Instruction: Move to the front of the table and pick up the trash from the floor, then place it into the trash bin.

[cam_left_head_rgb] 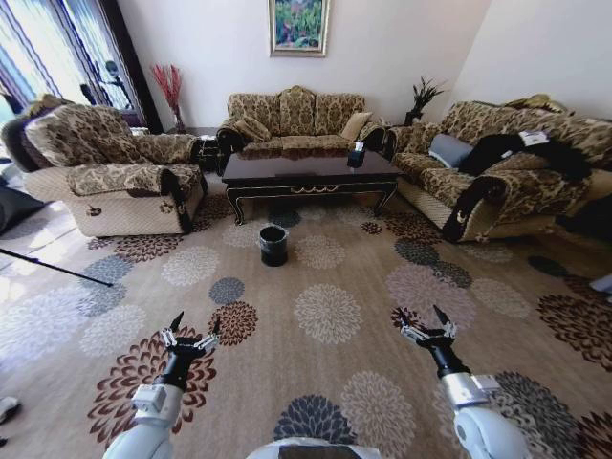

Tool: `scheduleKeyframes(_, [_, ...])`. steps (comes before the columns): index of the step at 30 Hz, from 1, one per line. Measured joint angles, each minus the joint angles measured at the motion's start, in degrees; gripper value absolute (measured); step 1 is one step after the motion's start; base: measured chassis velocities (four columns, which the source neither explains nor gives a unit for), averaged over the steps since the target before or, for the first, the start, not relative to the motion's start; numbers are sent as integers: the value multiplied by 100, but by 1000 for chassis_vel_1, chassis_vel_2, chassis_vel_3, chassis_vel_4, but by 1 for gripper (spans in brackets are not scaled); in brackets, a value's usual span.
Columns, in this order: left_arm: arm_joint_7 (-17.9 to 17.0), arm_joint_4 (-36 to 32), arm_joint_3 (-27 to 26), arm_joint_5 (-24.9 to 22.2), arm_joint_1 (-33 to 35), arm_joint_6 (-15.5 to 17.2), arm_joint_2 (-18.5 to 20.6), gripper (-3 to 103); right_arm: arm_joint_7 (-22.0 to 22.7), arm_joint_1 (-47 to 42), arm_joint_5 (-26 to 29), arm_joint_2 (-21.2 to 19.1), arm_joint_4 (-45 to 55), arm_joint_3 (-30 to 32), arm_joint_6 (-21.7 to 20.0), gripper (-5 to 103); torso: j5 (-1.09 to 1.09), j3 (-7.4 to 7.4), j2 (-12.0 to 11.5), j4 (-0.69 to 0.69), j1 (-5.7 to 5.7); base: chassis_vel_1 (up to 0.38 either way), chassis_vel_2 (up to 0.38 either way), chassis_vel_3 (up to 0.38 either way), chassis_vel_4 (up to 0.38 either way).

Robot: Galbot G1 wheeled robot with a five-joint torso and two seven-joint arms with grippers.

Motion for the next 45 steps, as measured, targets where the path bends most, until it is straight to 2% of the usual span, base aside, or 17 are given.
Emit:
scheduleKeyframes(33, [0,0,0,0,0,0,0,100,0,0,0,0,0,0,0,100,0,497,879,0,383,0,0,0,0])
scheduleKeyframes(38, [0,0,0,0,0,0,0,100,0,0,0,0,0,0,0,100,0,537,951,0,414,0,0,0,0])
scheduleKeyframes(45, [0,0,0,0,0,0,0,100,0,0,0,0,0,0,0,100,0,670,1183,0,514,0,0,0,0])
